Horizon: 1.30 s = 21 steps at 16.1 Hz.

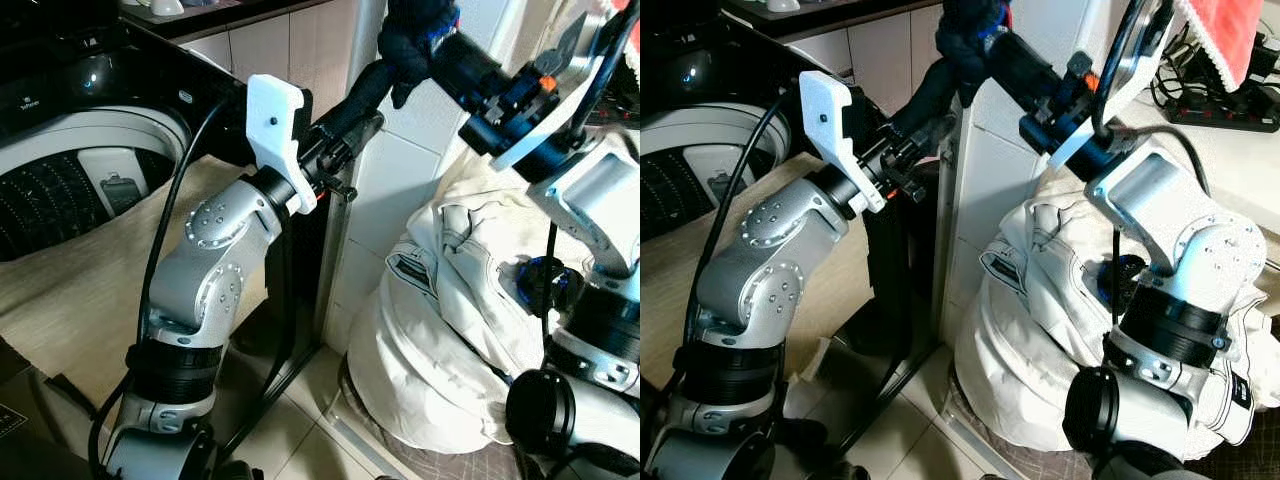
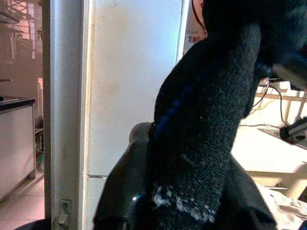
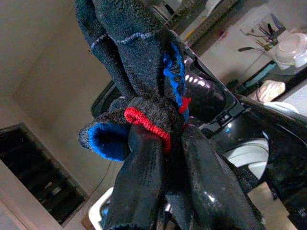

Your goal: Clothes washing

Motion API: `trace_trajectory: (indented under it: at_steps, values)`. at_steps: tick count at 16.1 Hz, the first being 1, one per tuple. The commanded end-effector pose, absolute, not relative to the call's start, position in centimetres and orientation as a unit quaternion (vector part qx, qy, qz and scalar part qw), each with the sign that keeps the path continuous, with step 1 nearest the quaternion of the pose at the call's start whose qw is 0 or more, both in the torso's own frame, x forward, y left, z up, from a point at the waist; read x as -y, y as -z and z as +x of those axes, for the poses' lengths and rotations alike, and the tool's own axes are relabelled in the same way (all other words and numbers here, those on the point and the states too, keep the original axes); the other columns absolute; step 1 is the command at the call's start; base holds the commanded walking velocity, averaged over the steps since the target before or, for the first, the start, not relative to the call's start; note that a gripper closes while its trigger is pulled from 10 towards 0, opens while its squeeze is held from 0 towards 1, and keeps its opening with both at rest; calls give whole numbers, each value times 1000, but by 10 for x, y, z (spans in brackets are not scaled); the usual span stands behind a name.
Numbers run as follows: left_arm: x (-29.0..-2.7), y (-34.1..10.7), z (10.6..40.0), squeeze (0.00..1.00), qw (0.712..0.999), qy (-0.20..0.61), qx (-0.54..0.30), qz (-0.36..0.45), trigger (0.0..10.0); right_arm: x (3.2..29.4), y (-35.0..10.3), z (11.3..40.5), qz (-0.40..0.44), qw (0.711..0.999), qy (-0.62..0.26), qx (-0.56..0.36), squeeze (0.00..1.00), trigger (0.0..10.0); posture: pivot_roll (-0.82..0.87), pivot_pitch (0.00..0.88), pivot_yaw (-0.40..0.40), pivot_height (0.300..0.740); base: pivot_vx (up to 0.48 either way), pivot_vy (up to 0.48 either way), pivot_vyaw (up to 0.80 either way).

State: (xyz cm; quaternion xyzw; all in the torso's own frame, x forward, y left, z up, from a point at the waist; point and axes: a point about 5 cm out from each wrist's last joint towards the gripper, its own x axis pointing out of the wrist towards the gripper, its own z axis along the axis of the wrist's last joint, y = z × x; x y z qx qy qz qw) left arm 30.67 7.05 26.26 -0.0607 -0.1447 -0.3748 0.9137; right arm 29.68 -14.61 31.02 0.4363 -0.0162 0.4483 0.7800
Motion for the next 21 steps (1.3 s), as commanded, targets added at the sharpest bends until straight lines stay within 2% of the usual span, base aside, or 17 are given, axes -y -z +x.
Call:
trace_trajectory:
  at_steps: [1,4,5,6,7,9,10,11,12,14,15,16,17,18,19,21]
  values:
    - [-72,-266,306,0,912,374,154,-63,0,148,-314,295,431,783,-448,22,0,0,-103,16,-48,740,0,0,0]
    - [-80,-270,311,0,917,357,164,-69,0,150,-313,296,416,795,-441,25,0,0,-101,13,-46,740,0,0,0]
    - [-84,-272,314,0,921,344,168,-69,0,150,-313,296,407,804,-433,24,0,5843,-101,12,-45,740,0,0,0]
    - [-88,-274,315,0,924,334,171,-67,0,151,-312,297,403,807,-430,22,129,10000,-103,11,-44,740,0,0,0]
    - [-95,-276,320,0,932,312,172,-65,0,151,-311,297,403,809,-428,19,1000,10000,-104,10,-44,740,0,0,0]
    - [-123,-289,338,0,954,238,173,-59,0,151,-305,297,368,831,-417,2,1000,10000,-102,1,-44,740,0,0,0]
    - [-152,-305,355,0,969,166,175,-52,0,151,-290,299,250,896,-364,-36,0,10000,-101,0,-44,740,0,0,0]
    - [-170,-312,365,0,976,129,172,-30,0,152,-282,298,204,911,-355,-51,0,10000,-100,0,-42,740,0,0,0]
    - [-181,-315,371,0,981,100,165,-11,0,150,-281,296,195,909,-363,-57,0,10000,-98,0,-41,740,0,0,0]
    - [-233,-329,388,0,987,-63,122,82,0,137,-276,287,155,903,-395,-72,0,10000,-99,0,-34,740,0,0,0]
    - [-245,-334,389,0,981,-101,115,121,0,133,-276,286,149,901,-401,-73,0,10000,-101,0,-31,740,0,0,0]
    - [-258,-336,391,0,966,-141,91,196,0,128,-276,286,141,900,-407,-70,0,10000,-103,1,-29,740,0,0,0]
    - [-265,-331,395,0,957,-153,55,242,0,123,-278,286,136,901,-408,-62,0,10000,-104,0,-30,740,0,0,0]
    - [-272,-305,400,0,949,-158,-29,271,7020,119,-279,287,134,901,-410,-55,0,10000,-102,0,-38,740,0,0,0]
    - [-279,-282,401,0,945,-157,-85,275,10000,116,-280,286,133,898,-417,-49,0,10000,-105,0,-37,740,0,0,0]
    - [-292,-266,398,0,930,-166,-133,300,10000,113,-279,283,126,895,-425,-45,0,10000,-110,2,-32,740,0,0,0]
